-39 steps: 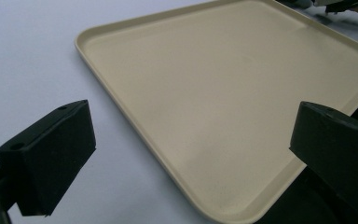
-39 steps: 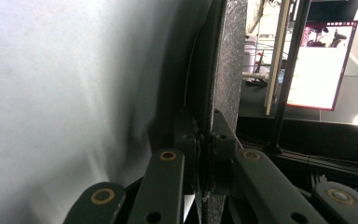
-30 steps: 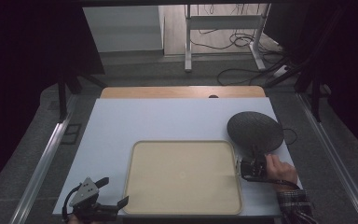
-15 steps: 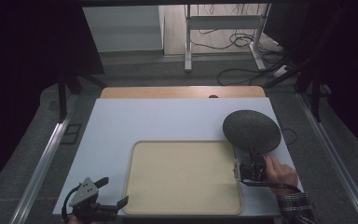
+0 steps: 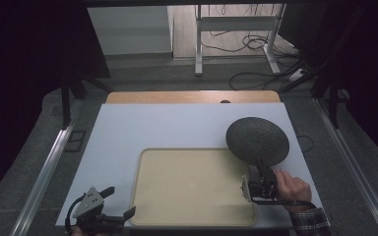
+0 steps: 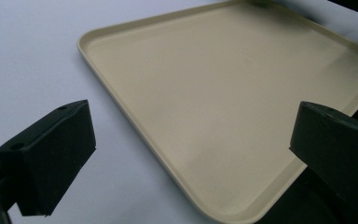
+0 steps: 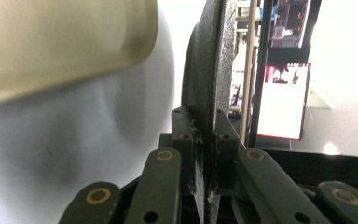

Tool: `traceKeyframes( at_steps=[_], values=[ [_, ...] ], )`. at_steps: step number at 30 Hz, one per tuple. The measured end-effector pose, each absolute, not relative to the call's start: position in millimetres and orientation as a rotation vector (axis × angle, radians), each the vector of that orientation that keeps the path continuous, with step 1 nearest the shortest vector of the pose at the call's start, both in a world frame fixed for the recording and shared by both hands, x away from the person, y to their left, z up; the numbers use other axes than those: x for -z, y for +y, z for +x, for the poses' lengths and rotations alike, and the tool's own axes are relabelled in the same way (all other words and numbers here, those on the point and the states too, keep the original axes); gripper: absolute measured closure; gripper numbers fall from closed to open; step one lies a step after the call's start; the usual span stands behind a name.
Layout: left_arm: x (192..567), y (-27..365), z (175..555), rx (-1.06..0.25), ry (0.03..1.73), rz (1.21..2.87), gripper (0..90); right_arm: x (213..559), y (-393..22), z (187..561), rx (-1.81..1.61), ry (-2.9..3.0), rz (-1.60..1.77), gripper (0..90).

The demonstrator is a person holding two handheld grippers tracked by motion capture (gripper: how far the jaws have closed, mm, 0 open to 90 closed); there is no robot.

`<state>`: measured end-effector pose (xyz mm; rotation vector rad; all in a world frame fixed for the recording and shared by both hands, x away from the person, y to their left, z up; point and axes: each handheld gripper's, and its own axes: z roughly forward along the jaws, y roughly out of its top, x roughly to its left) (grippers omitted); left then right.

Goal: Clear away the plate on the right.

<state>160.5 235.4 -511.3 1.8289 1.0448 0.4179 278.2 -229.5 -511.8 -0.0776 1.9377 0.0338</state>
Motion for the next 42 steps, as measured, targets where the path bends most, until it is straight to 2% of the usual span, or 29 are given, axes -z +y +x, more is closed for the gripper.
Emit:
traceKeyframes(
  at_steps=[42],
  values=[
    [510.9,235.8,160.3,-0.419,1.042,1.83,0.0,523.4,-144.9,206.2,-0.276,1.949,-0.395,82.8]
  ],
)
